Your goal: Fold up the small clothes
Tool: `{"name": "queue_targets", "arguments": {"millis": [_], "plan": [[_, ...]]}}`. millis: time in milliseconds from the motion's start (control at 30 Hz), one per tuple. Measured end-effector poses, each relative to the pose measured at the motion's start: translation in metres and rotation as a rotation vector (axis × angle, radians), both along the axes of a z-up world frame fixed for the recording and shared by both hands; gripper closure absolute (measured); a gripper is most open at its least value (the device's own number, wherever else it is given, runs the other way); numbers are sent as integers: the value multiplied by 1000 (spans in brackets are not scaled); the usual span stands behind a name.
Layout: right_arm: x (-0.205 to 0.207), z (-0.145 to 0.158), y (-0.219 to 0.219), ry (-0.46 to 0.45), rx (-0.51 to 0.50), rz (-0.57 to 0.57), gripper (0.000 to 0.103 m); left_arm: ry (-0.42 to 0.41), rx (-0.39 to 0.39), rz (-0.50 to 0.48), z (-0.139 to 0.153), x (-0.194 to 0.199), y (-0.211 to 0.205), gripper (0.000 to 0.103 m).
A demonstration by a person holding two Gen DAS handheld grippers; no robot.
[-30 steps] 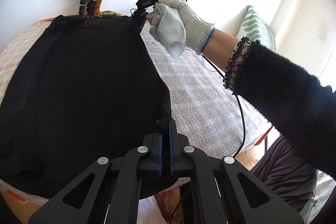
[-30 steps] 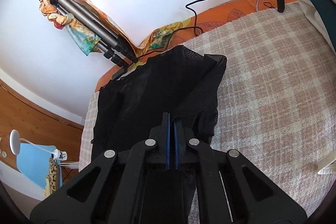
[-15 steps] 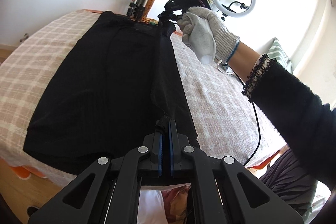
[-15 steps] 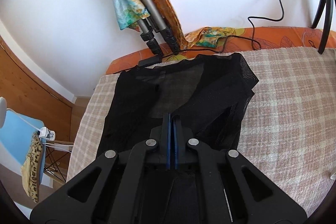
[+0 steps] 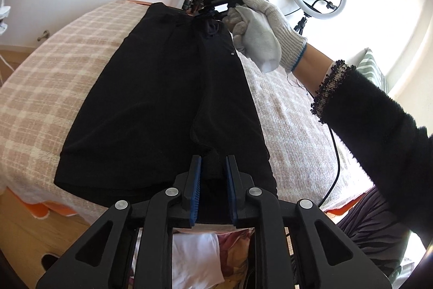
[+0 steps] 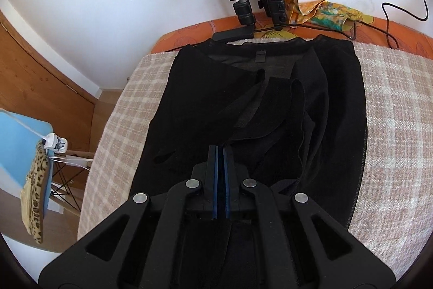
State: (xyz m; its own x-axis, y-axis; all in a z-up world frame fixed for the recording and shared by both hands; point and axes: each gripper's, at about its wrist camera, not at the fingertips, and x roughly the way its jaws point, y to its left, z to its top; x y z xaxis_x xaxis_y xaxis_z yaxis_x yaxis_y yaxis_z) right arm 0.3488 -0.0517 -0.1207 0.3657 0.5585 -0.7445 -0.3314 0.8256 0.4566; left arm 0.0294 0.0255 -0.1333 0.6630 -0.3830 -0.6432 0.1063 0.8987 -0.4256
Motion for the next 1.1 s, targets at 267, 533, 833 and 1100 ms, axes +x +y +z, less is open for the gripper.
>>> {"name": "queue_targets", "arguments": {"millis": [267, 533, 833, 1100], "plan": [[-48, 65, -88, -78, 139, -98, 54, -125, 32, -13, 49, -28, 31, 70], [-170, 48, -130, -25, 22, -24, 54, -11, 174, 0, 46, -3, 92, 64], [-279, -27, -127, 150, 41, 115, 54, 203, 15, -25, -3, 12, 117, 64], [-322, -49, -110, 216, 86, 191, 54, 267, -64, -2, -18, 10, 126, 66]]}}
